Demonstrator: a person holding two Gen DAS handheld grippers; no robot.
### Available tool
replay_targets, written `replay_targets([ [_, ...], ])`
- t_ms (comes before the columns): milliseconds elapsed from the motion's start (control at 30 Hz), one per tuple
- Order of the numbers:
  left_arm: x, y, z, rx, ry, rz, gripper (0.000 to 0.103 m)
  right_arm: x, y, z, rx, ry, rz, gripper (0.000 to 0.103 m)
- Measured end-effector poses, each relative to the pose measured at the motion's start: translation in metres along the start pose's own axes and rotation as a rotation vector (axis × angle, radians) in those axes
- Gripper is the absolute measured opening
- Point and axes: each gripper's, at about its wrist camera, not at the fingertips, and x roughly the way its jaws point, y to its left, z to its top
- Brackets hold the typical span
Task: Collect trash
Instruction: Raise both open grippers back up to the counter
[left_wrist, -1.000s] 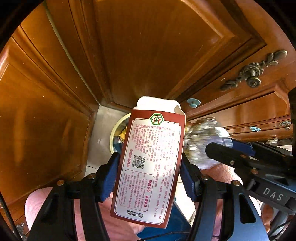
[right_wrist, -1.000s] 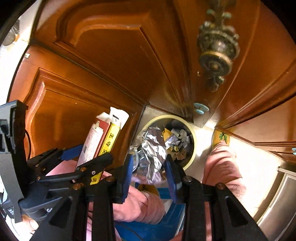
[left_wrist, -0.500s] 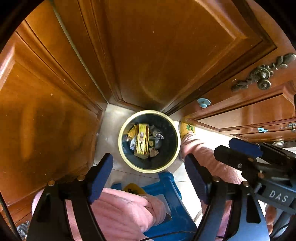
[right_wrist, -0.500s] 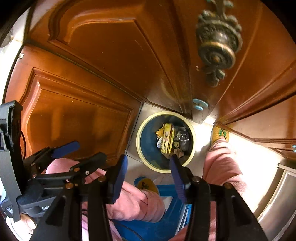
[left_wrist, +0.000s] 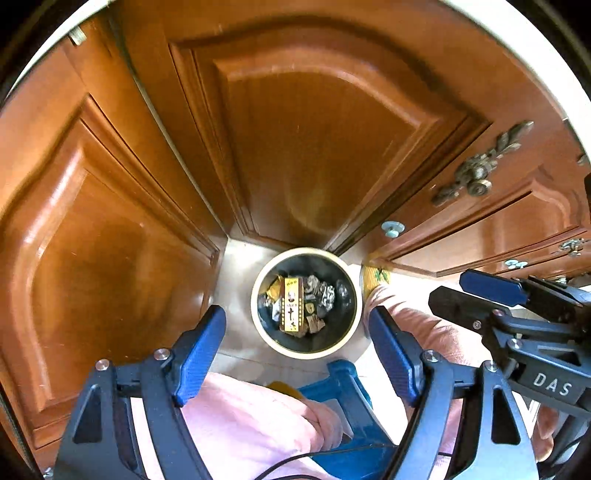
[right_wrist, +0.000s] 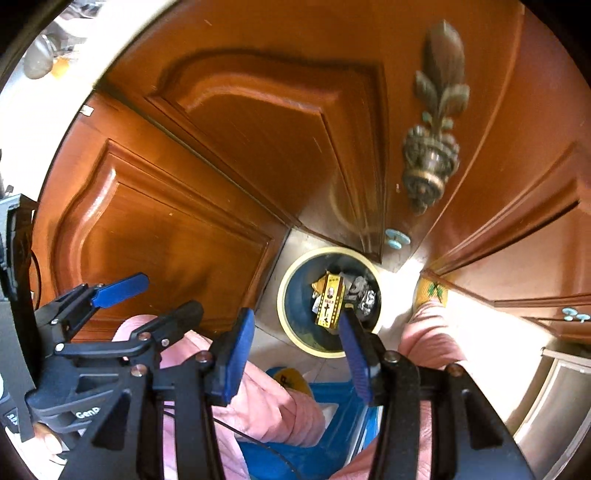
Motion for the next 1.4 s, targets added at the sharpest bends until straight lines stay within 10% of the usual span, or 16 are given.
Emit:
replay_targets([
  [900, -0.185, -0.003, 0.042, 0.144, -0.374, 0.051, 0.089, -0.149, 0.069, 0.02, -0.142, -0.267, -0.015, 0.048],
  [1400, -0.25, -0.013, 0.117, 0.217, -0.53, 0.156, 0.09, -0.226, 0.071, 0.097, -0.189, -0.397, -0.042, 0.053],
])
